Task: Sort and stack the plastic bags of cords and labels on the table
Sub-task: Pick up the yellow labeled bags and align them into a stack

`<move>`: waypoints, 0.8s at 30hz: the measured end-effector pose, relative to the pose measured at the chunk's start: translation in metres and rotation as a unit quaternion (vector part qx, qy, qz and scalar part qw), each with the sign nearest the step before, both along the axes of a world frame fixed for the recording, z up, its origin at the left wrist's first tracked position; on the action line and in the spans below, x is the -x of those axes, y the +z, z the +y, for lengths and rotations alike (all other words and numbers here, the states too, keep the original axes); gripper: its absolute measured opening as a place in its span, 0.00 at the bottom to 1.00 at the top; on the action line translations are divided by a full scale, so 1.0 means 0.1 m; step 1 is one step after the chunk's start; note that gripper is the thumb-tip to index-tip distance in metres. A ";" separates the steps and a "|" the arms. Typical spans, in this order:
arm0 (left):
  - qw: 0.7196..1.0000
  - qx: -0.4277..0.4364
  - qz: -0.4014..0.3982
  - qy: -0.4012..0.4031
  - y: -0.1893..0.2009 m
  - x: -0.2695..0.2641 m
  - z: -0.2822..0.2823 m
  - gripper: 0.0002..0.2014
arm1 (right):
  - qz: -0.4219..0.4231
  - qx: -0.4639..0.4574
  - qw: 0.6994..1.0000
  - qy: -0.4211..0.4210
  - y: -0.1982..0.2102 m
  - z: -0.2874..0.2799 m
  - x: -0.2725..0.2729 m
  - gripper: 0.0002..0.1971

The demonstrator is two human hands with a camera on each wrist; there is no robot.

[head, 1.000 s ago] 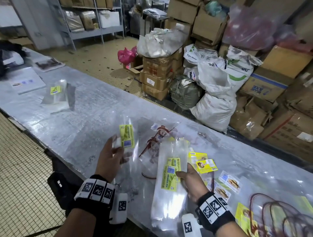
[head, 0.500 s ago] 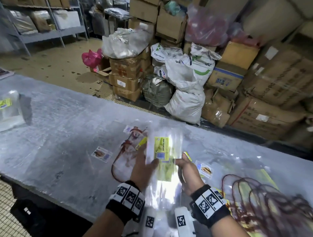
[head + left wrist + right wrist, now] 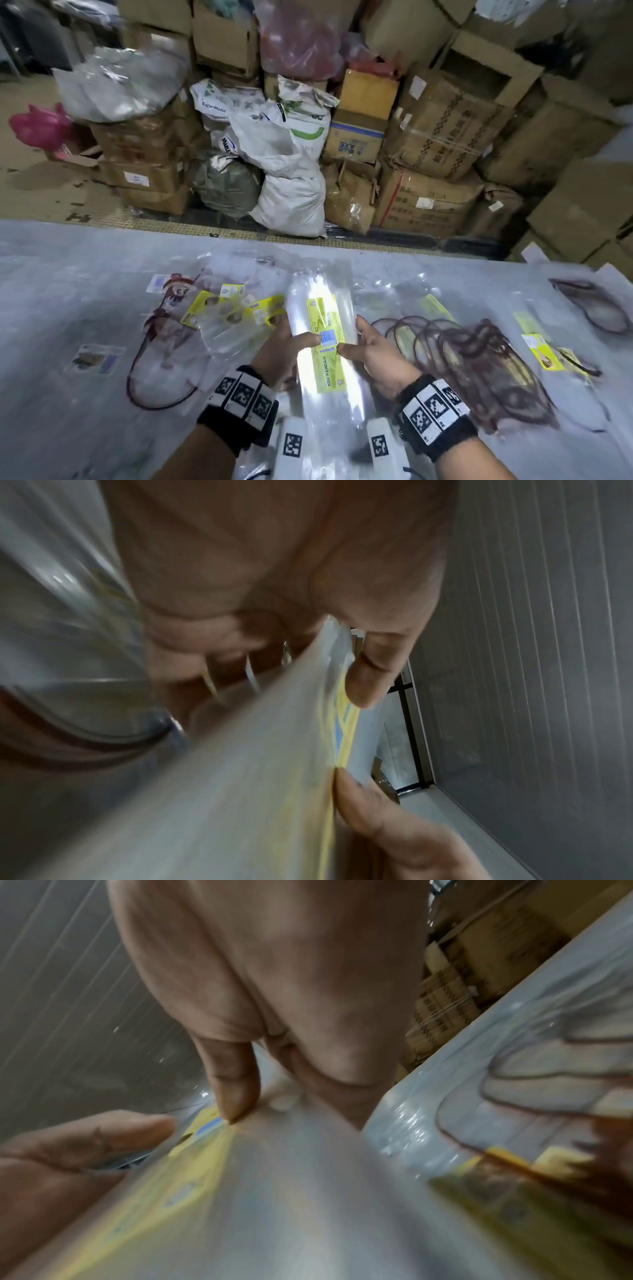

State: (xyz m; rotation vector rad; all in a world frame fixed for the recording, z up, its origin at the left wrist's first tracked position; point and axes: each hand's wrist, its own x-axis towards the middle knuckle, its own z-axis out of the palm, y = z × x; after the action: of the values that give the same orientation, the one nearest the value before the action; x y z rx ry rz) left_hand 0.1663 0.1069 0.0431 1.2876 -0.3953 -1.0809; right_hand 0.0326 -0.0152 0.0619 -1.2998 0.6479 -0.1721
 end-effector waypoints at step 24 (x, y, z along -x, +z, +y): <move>0.974 0.007 0.088 0.211 -0.06 1.63 -2.31 0.26 | -0.071 -0.268 0.916 -0.290 -0.09 -1.67 1.77 0.21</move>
State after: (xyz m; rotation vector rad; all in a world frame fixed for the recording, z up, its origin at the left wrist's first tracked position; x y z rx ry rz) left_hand 0.0030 -0.1238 0.0375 1.1846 0.0087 -0.8183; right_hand -0.1444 -0.1819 0.0529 -0.5348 0.8696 -0.5297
